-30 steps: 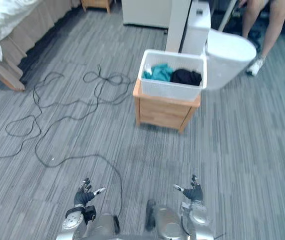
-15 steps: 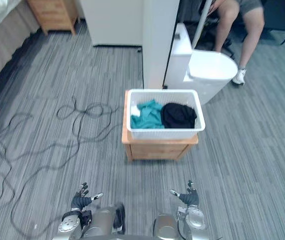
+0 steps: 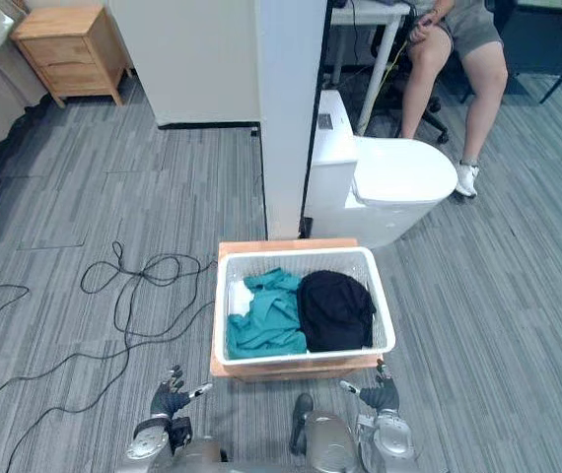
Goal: Pick up the laundry basket with both hands and put the clothes into the washing machine.
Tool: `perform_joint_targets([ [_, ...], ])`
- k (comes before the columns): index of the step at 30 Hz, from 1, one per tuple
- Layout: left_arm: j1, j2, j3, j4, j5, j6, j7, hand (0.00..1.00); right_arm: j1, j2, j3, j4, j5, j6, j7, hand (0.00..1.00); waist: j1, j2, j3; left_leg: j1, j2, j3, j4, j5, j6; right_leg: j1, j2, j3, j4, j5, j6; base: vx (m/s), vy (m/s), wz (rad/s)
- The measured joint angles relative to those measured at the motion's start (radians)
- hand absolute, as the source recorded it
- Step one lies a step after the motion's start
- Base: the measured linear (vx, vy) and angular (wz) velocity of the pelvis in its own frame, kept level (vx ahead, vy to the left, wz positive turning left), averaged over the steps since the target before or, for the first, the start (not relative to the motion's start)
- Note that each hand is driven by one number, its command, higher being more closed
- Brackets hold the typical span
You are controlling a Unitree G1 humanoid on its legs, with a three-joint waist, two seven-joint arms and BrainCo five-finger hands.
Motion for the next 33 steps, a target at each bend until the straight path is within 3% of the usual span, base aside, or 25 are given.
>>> perform_joint_targets([
  [1,0.003,0.002,0.000,0.000,-0.003,0.000,0.001,0.00,0.001,-0.007,-0.010,0.001,0.000,-0.001,-0.006,0.00,-0.003,0.020,-0.009,0.003,-0.019,-0.023,-0.171,0.032,-0.014,-0.002,0.016,0.015,-0.013,0.004,0.012,0.13,0.106,-0.44],
  [2,0.005,0.005,0.001,0.002,-0.004,0.000,0.001,0.00,0.003,-0.010,-0.014,0.004,-0.001,0.000,-0.016,0.00,-0.004,0.035,-0.016,0.010,-0.016,-0.032,-0.248,0.043,0.004,-0.003,0.034,0.027,-0.019,0.003,0.022,0.16,0.147,-0.43],
  [4,0.003,0.033,0.001,0.002,-0.005,0.001,0.003,0.00,0.017,0.013,-0.032,-0.002,-0.002,0.001,-0.030,0.00,-0.003,0.007,-0.028,0.048,-0.036,-0.007,-0.316,0.052,0.009,0.000,0.017,0.058,-0.041,0.013,0.044,0.13,0.114,-0.30],
  [9,0.019,0.048,0.002,-0.045,-0.005,0.001,0.005,0.00,0.050,0.015,-0.079,-0.080,-0.042,0.003,-0.084,0.00,-0.003,-0.003,-0.040,0.090,-0.077,0.043,-0.385,0.068,0.031,0.011,-0.015,0.097,-0.087,0.034,0.077,0.08,0.110,-0.17],
  [15,0.049,0.055,0.002,-0.157,-0.005,0.000,0.023,0.00,0.055,0.017,-0.138,-0.293,-0.175,0.017,-0.155,0.00,-0.002,-0.001,-0.049,0.140,-0.092,0.078,-0.448,0.079,0.038,0.020,-0.019,0.129,-0.099,0.037,0.083,0.04,0.035,-0.18],
  [21,0.040,0.055,-0.017,-0.218,-0.027,0.000,0.032,0.00,-0.007,-0.011,-0.143,-0.319,-0.273,0.058,-0.174,0.00,-0.006,0.007,-0.051,0.148,-0.105,0.092,-0.489,0.098,0.037,0.008,-0.016,0.146,-0.114,0.042,0.088,0.01,0.003,-0.08],
  [24,0.019,0.055,-0.056,-0.245,-0.048,-0.001,0.042,0.00,-0.071,-0.072,-0.115,-0.292,-0.278,0.072,-0.173,0.00,-0.008,0.021,-0.051,0.109,-0.110,0.094,-0.486,0.104,0.043,-0.033,-0.015,0.149,-0.113,0.051,0.092,-0.01,0.001,-0.01],
  [27,-0.083,0.054,-0.111,-0.244,-0.063,-0.001,0.049,0.00,-0.253,-0.174,-0.058,-0.162,-0.300,0.081,-0.170,0.00,-0.009,0.039,-0.002,0.016,-0.122,0.092,-0.446,0.114,0.054,-0.118,-0.030,0.156,-0.090,0.072,0.094,-0.09,0.026,-0.01],
  [30,-0.167,0.052,-0.130,-0.238,-0.062,-0.001,0.068,0.00,-0.393,-0.219,-0.017,-0.068,-0.307,0.086,-0.169,0.00,-0.010,0.045,0.047,-0.042,-0.126,0.086,-0.410,0.115,0.058,-0.172,-0.039,0.160,-0.061,0.079,0.096,-0.13,0.028,0.03],
  [33,-0.318,0.055,-0.130,-0.134,-0.062,-0.003,0.101,0.00,-0.614,-0.288,0.024,0.107,-0.307,0.093,-0.169,0.00,-0.010,0.045,0.127,-0.127,-0.127,0.085,-0.354,0.111,0.065,-0.251,-0.046,0.172,-0.023,0.091,0.099,-0.18,0.020,-0.03],
])
